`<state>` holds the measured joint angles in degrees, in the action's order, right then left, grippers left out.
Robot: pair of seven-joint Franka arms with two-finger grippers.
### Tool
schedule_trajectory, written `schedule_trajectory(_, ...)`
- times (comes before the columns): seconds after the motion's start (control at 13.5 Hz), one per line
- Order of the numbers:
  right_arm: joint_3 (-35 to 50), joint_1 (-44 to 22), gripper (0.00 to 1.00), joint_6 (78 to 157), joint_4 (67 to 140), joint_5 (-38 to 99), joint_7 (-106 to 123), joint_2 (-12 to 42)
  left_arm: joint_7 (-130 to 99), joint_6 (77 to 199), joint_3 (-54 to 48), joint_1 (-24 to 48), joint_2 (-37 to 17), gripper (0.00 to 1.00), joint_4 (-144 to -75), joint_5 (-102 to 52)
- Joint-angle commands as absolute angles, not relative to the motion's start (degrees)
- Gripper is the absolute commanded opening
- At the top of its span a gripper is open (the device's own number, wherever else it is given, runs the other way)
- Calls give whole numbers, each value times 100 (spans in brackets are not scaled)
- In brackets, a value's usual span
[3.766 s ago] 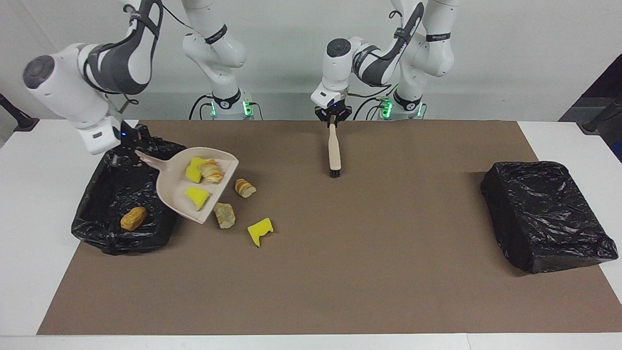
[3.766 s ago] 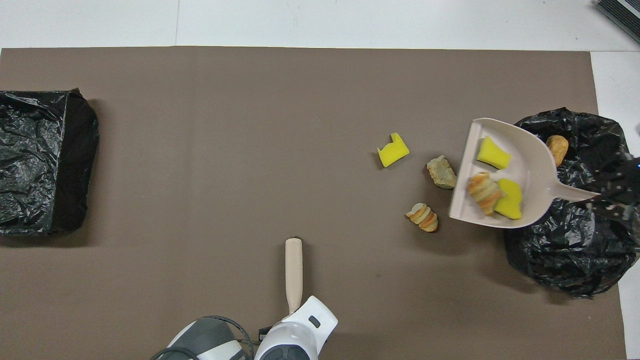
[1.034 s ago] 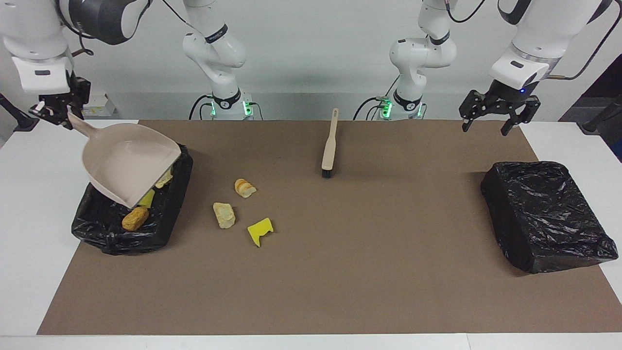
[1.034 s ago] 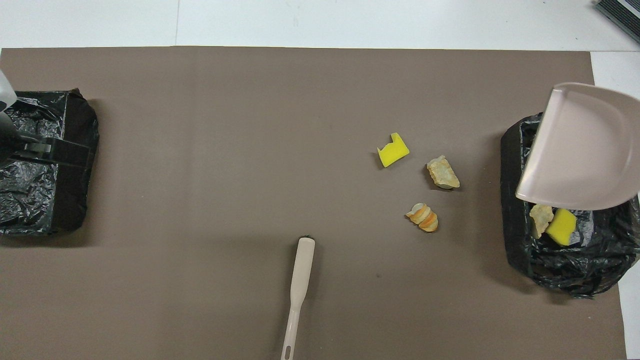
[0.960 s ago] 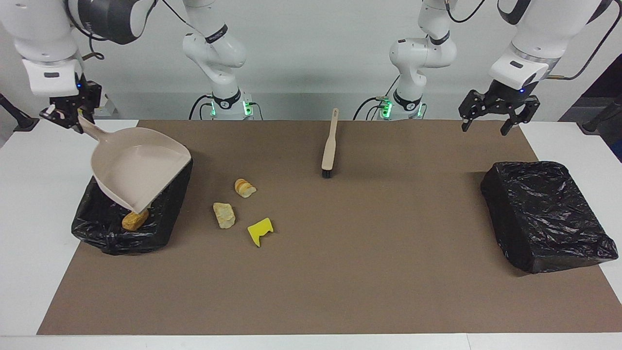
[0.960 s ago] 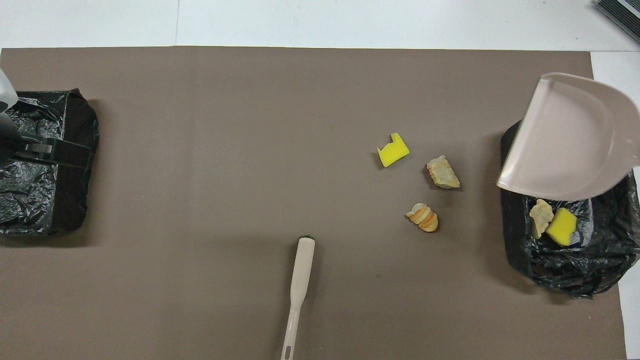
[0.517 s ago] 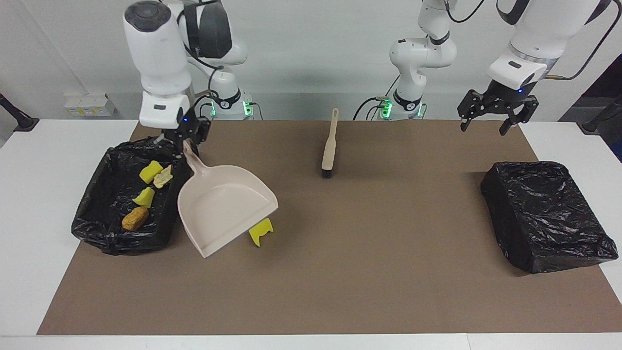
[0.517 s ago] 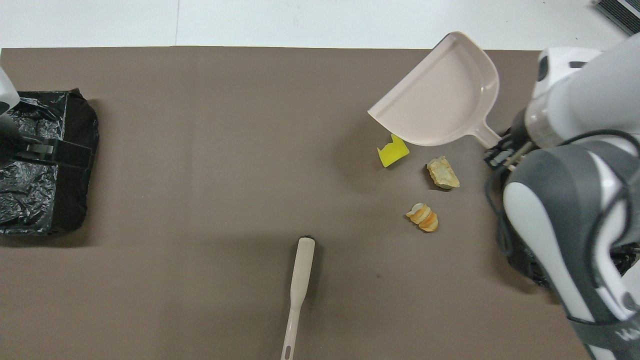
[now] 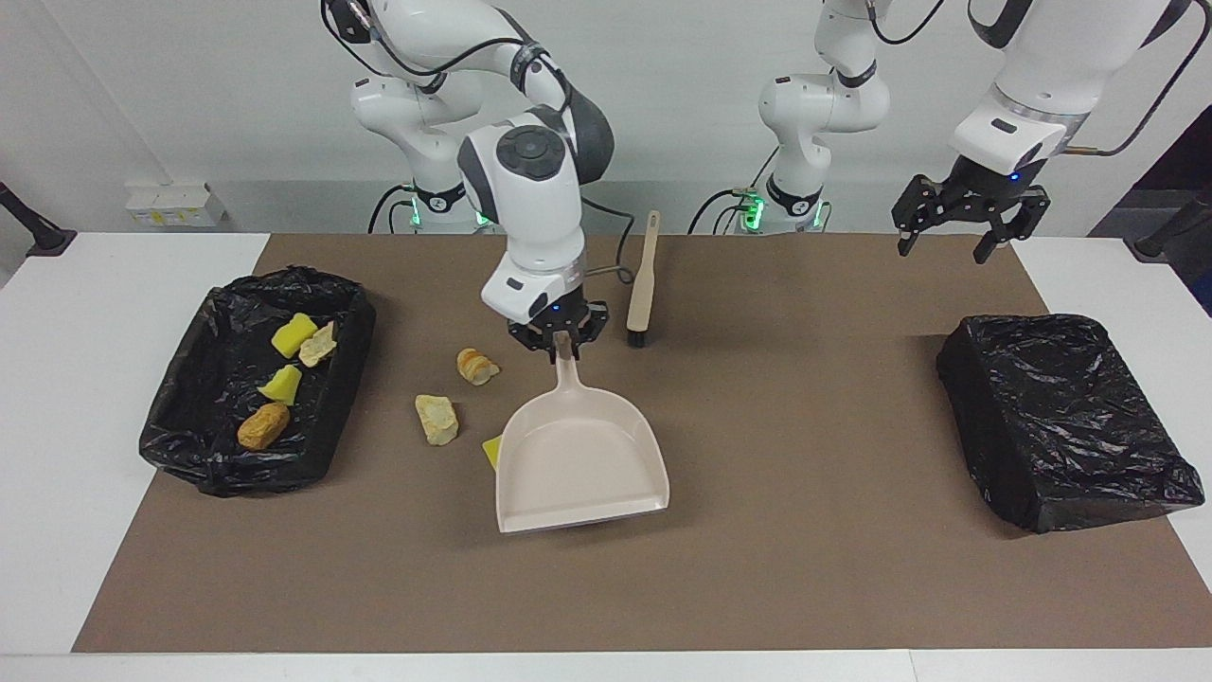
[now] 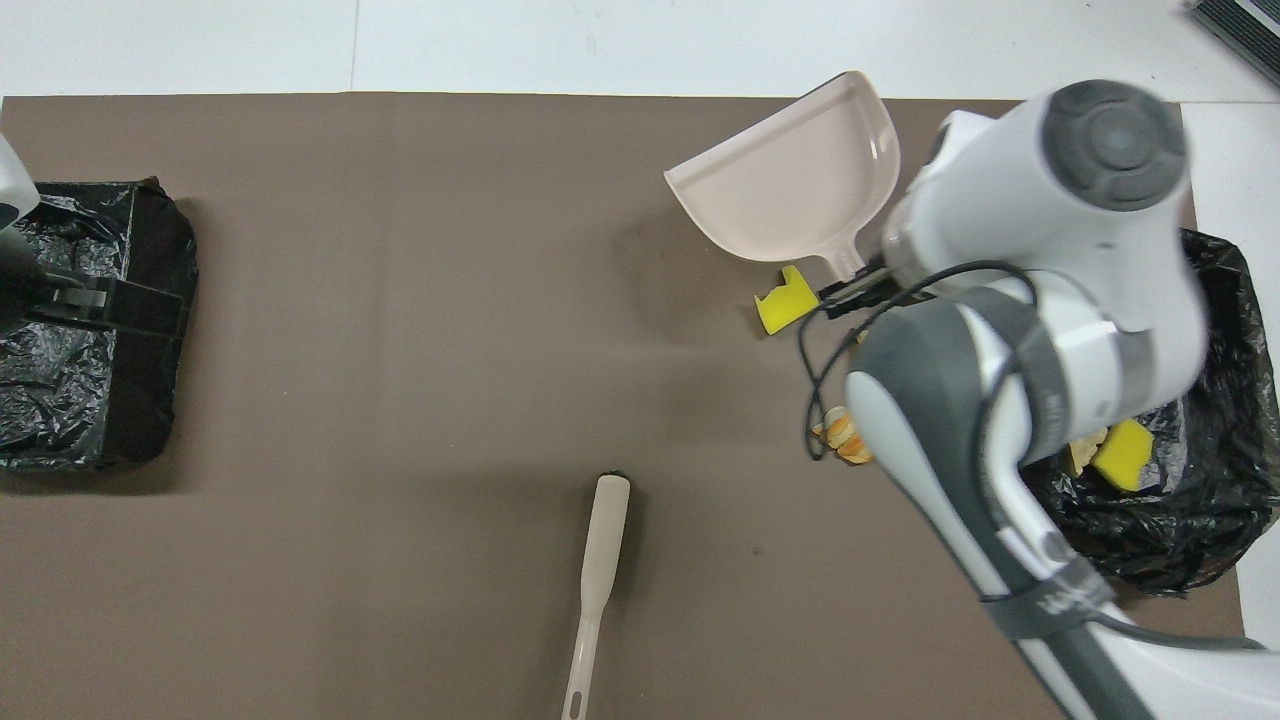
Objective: Sweep and dump trash in bin
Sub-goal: 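Bring the empty dustpan back to the table middle with the right gripper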
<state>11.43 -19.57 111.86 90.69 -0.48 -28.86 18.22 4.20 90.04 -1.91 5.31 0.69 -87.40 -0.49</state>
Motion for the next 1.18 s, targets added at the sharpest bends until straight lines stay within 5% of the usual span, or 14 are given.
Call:
schedule_trajectory(0.0,1107,-2318,0,11520,8991,211,-4021,2047,413,8842,-229,536,88,100,-8701,9)
schedule_trajectory(0.3,1107,-2768,0,12444,9000,255,-4615,2662,404,8754,-281,571,123,100,-8701,9)
schedule_trajectory(0.66,1107,-2751,0,12646,9193,272,-3929,2882,413,8824,-281,571,193,100,-8850,-18)
schedule_trajectory(0.74,1107,-2760,40,12613,9202,255,-3911,2900,439,8850,-290,571,193,100,-8877,-26)
schedule_trajectory(0.81,1116,-2786,99,12543,9185,168,-3929,2883,457,8877,-290,571,176,100,-8877,-26)
schedule_trajectory(1.11,1116,-2927,100,11834,9202,281,-4025,2463,492,9272,-290,589,106,100,-8982,-44)
